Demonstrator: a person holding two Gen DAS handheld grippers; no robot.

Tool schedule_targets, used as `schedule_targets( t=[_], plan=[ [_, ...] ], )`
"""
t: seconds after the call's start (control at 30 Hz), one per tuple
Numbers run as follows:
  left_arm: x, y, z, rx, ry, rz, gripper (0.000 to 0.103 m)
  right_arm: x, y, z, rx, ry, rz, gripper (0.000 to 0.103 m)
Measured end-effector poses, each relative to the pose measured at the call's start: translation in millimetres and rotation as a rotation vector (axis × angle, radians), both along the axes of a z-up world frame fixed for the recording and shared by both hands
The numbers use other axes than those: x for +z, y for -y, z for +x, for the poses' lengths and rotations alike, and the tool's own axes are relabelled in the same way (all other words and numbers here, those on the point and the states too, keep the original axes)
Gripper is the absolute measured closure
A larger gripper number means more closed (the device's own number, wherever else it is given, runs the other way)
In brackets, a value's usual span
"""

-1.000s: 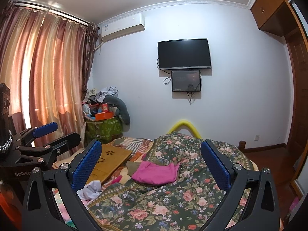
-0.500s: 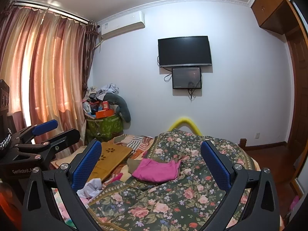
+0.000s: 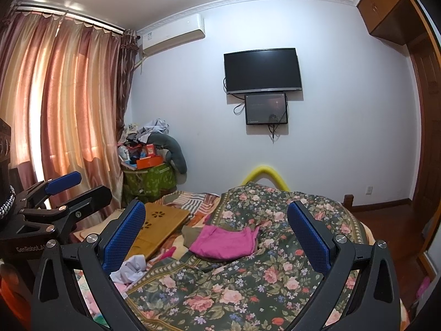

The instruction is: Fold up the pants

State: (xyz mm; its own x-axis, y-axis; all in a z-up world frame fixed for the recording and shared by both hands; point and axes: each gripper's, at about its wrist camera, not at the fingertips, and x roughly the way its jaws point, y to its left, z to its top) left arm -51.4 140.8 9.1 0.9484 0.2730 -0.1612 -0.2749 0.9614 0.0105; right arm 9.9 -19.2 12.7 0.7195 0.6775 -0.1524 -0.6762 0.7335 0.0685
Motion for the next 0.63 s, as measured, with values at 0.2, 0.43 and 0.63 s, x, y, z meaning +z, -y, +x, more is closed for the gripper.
schedule_targets(
  t=[0.2, 0.43, 0.63],
  plan=[
    [-1.2, -1.3, 5.3, -0.003, -0.013, -0.019, 0.000, -2.1, 1.7, 1.2, -0.003, -0.007, 0.004, 0.001],
    [-5.3, -3.9, 10.1, -0.017, -0.035, -0.030, 0.000, -6.4, -0.9, 4.7, -0.002, -0.023, -0.002, 0.001],
    [-7.4, -5.9, 12.7, -0.017, -0.043, -0.038, 0.000, -7.5, -2.1, 7.5, 0.000, -0.034, -0.002, 0.001]
  ],
)
